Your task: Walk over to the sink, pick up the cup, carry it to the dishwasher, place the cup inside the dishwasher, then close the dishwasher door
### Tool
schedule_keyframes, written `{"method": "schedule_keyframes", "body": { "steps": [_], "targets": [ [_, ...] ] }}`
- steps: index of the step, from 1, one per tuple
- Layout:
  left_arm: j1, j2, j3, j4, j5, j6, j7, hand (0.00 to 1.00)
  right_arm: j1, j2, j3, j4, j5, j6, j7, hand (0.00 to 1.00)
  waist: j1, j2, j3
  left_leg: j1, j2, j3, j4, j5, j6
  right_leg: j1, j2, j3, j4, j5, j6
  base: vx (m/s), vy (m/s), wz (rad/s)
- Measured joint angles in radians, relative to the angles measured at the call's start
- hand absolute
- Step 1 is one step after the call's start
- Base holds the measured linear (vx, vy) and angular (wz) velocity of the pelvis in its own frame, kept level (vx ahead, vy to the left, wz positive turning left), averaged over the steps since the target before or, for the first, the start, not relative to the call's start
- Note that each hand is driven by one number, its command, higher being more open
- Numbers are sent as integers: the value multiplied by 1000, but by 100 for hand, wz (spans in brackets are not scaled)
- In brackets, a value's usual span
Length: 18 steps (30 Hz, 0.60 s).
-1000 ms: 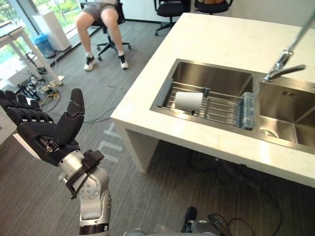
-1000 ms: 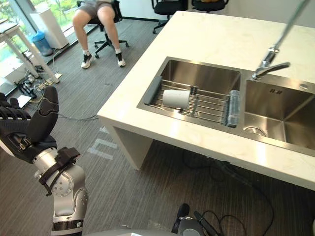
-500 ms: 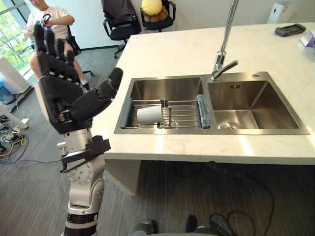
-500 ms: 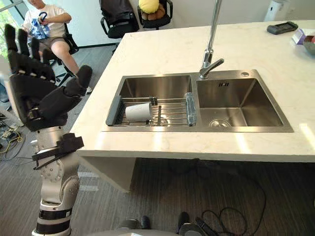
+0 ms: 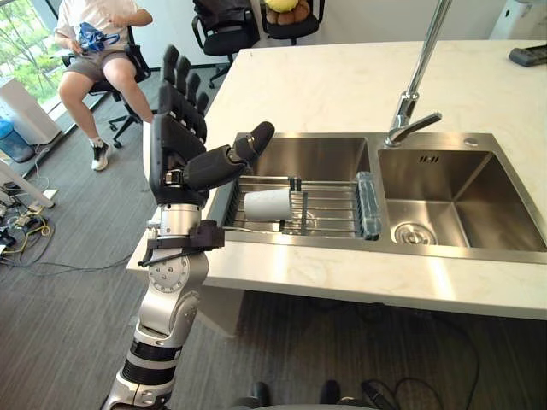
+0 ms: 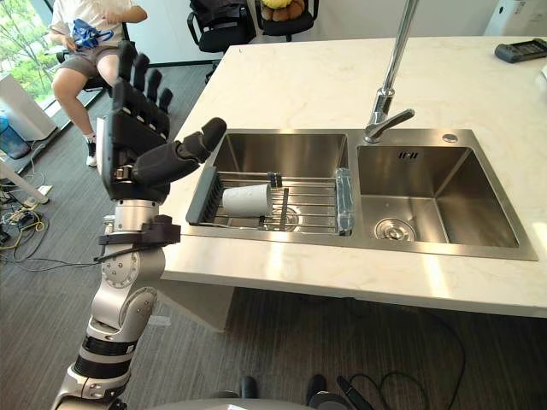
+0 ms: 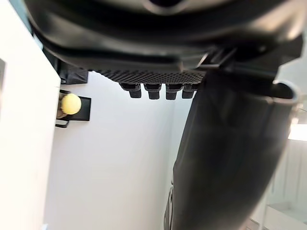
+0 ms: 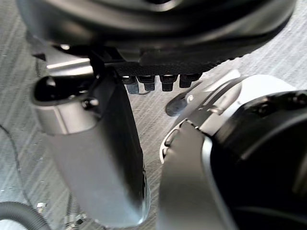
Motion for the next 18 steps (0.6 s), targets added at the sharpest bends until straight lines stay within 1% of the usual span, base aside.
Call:
{"method": "schedule_keyframes", "body": {
  "steps": [3,6,8,11,13,15,16,18],
  "targets": [
    [0,7,-1,37,-12,69,-37,100,3,5,-1,3,-25,-14,6,100,-1,-10,-6,0,-5,1,1,-3,4,0,-5,0,0,0,0,11,39,0],
    [1,23,-2,42,-7,128,-59,100,1,10,-13,3,-25,-17,10,100,0,-13,-8,-1,-7,1,1,-4,6,0,-7,0,0,0,1,15,22,0],
    [1,41,-4,48,4,138,-84,100,-2,12,-25,4,-24,-17,12,100,-1,-13,-8,-1,-8,1,0,-5,7,0,-8,0,0,1,3,0,0,0],
    [1,59,-17,51,79,139,-135,100,-6,11,-40,6,-20,-15,23,100,0,-14,-9,-1,-9,0,0,-6,8,0,-8,-1,0,2,5,20,20,1],
    [0,92,-53,51,161,140,-180,100,-7,11,-39,7,-11,-8,29,100,-1,-16,-14,-1,-11,0,0,-7,9,0,-10,0,0,3,5,0,0,0],
    [0,132,-109,51,232,143,-236,100,-6,11,-39,12,25,2,29,100,-4,-18,-24,-1,-14,-1,1,-9,11,0,-12,0,0,3,7,23,38,1],
    [-1,146,-133,49,253,150,-260,100,-7,11,-39,12,29,5,29,100,-10,-20,-27,-1,-16,-1,2,-9,12,1,-14,0,0,3,8,16,41,0],
    [-3,158,-155,47,265,161,-278,100,-8,11,-39,12,48,6,29,100,-16,-21,-28,-2,-17,-1,3,-10,14,1,-16,1,0,3,9,4,32,-2]
  ]
}}
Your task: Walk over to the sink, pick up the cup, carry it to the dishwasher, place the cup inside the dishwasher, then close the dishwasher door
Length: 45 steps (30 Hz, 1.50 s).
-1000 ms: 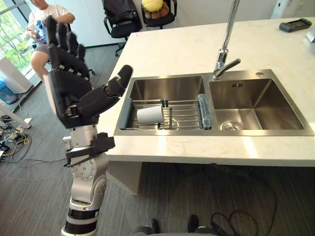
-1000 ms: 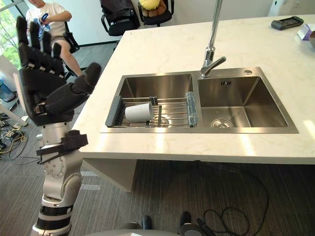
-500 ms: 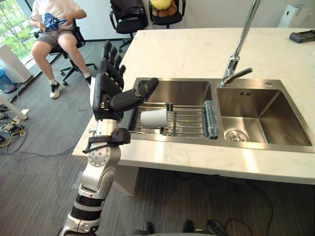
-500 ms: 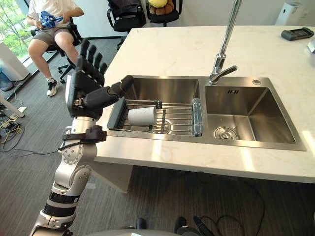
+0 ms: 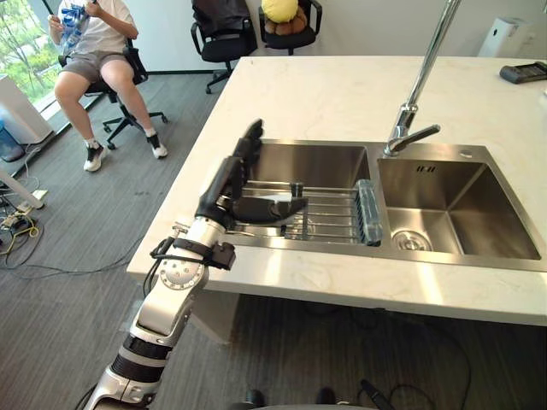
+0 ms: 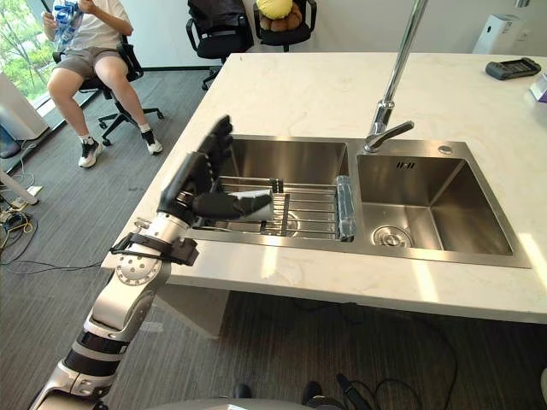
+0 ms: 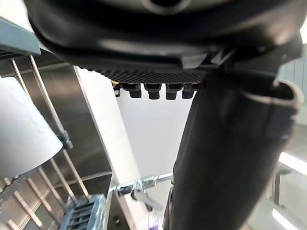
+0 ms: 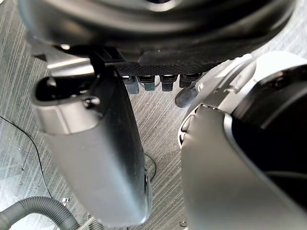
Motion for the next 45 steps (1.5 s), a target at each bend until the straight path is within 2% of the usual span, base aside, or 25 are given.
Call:
{"method": "schedule_keyframes", "body": {
  "steps": [4,7,15,21,24,27,30,33,39,45],
  "targets": [
    [-22,24,-72,-1,103,46,-19,100,3,-2,0,9,21,8,-4,100,-6,-9,-5,0,-4,11,4,-6,4,-9,-3,17,0,0,4,-2,33,-8],
    [-21,32,-81,-1,129,72,-7,100,5,-3,0,13,46,12,-6,100,-15,-12,-7,-1,-3,28,11,-16,6,-14,-3,31,0,2,6,16,30,-17],
    [-46,29,-80,14,126,70,116,100,10,-6,-1,15,87,17,-5,100,-28,-16,-8,0,-5,51,16,-25,9,-18,-6,55,4,15,16,36,28,-9],
    [-49,30,-24,151,128,54,182,100,10,-2,-48,6,96,18,-1,100,-29,-17,-8,20,-5,62,14,-32,8,-7,-7,66,-1,16,32,-14,28,-6],
    [-48,33,5,216,190,54,178,100,13,0,-72,0,97,18,0,100,-27,-17,-8,20,-5,69,11,-34,7,-11,-7,72,-1,15,34,-16,13,-6],
    [-38,47,1,257,245,54,136,100,19,-1,-82,-10,96,17,1,100,-28,-17,-8,30,-5,80,2,-34,7,-11,-6,81,-1,15,35,9,14,-10],
    [-35,74,-62,277,291,67,109,100,27,3,-76,-26,93,18,1,100,-34,-17,-8,35,-5,86,-2,-34,10,-9,-6,86,-1,17,38,28,19,-6],
    [-35,76,-74,277,299,101,121,100,41,4,-30,-41,91,19,-5,100,-39,-17,-8,37,-6,89,-2,-36,11,-10,-7,90,-1,18,39,6,7,-1],
    [-59,76,-76,312,300,108,120,100,42,13,96,-49,85,25,-51,100,-58,-17,-8,39,-6,97,-2,-39,11,-12,-8,96,-1,17,40,2,10,-3],
    [-95,79,-93,330,304,163,120,100,46,7,144,-68,87,29,-78,100,-82,-17,-8,39,-6,99,-2,-39,11,-13,-8,97,-2,17,40,-2,1,-1]
  ]
}}
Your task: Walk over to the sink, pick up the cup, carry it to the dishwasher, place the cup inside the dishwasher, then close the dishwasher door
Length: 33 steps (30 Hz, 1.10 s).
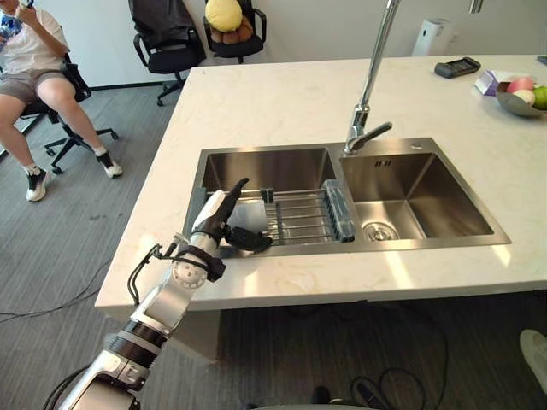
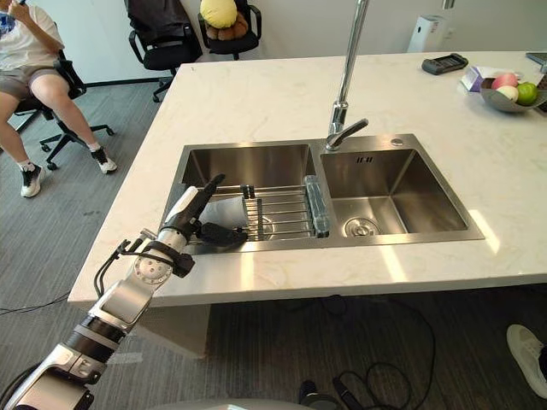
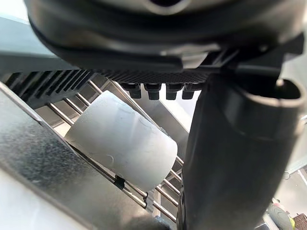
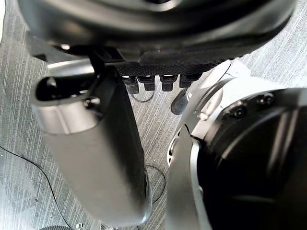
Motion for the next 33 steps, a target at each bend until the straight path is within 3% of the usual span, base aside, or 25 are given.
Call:
{"method": "schedule_keyframes", "body": {
  "steps": [10,18,33],
  "targets": [
    [-67,-8,-17,60,13,105,-6,100,0,-19,63,-12,33,23,-36,100,-9,1,0,5,0,5,0,0,0,3,0,3,0,2,2,0,0,0],
    [-88,-10,-6,120,292,83,-117,100,6,-28,95,-33,48,45,-48,100,-20,4,2,8,2,9,-2,0,0,3,2,5,-1,2,3,0,0,0],
    [-104,10,13,150,391,115,-280,100,5,-42,136,-35,88,52,-63,100,-22,7,2,23,1,10,-12,-1,-1,13,2,0,-1,-1,6,-6,1,0]
  ]
}}
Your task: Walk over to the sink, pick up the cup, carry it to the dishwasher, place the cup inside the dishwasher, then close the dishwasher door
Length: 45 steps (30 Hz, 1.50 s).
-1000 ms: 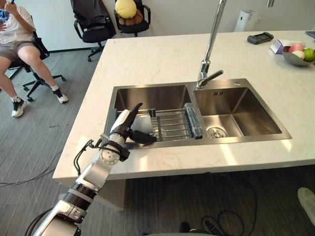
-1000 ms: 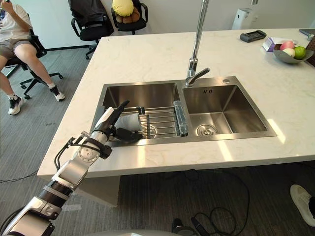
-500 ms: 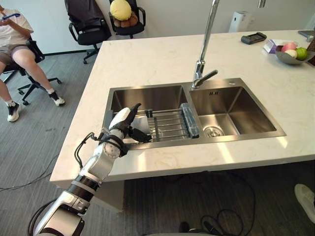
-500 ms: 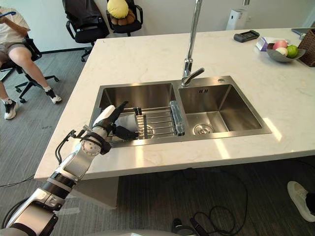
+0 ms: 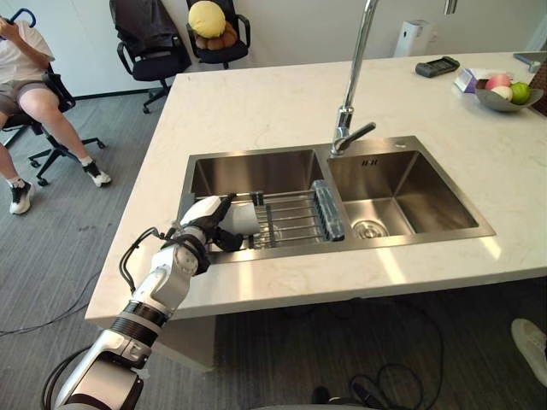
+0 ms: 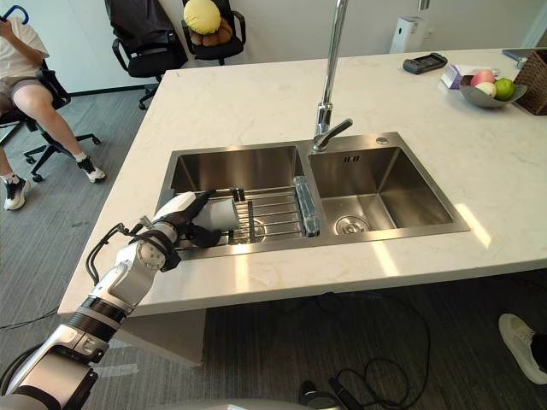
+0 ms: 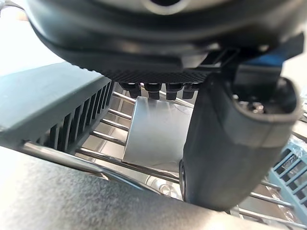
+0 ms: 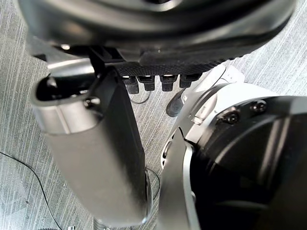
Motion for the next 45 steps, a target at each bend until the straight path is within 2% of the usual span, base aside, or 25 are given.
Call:
{"method": "schedule_keyframes", "body": {
  "steps": [7,12,18,30,35,36,41,43,45],
  "targets": [
    [-21,-11,30,44,25,-4,-86,100,0,-4,0,-2,1,10,-17,100,-4,6,-4,3,1,3,-2,0,0,0,2,1,0,-1,-1,0,0,0],
    [-33,-14,23,95,64,-87,-96,100,1,-11,7,-2,1,14,-18,100,-5,15,-11,7,2,5,-4,0,-1,2,3,3,0,-1,-1,0,0,0],
    [-45,5,-32,97,121,-143,-90,100,1,-22,36,-1,12,12,-18,100,-7,15,-11,12,2,5,-4,-2,-4,7,3,3,0,-5,3,0,0,0],
    [-82,60,-138,59,163,-159,-96,100,0,-24,55,-1,66,9,-36,100,-31,16,-5,12,3,5,-4,-4,-6,6,3,3,0,-7,2,0,0,0],
    [-100,66,-158,53,174,-130,-136,100,1,-29,55,0,67,9,-36,100,-34,21,1,13,4,14,-5,-7,-11,3,5,11,0,-8,1,0,0,-5],
    [-100,66,-158,52,170,-120,-147,0,1,-32,55,0,67,9,-36,100,-34,25,2,13,5,17,-5,-7,-11,1,6,14,0,-8,1,0,0,-8],
    [-119,58,-156,55,171,-80,-170,0,-1,-36,55,0,67,9,-36,100,-34,30,7,17,9,32,-6,-8,-12,-1,11,28,0,-8,1,1,0,-10],
    [-139,55,-148,76,190,-71,-221,0,-8,-36,55,-1,67,9,-36,100,-42,29,19,21,9,37,-7,-9,-12,-1,11,33,0,-8,1,-1,3,-6],
    [-150,53,-137,85,216,-64,-234,0,-9,-36,55,0,67,9,-38,100,-46,30,24,21,9,39,-7,-10,-11,-1,12,35,0,-8,1,4,2,-5]
  ]
}}
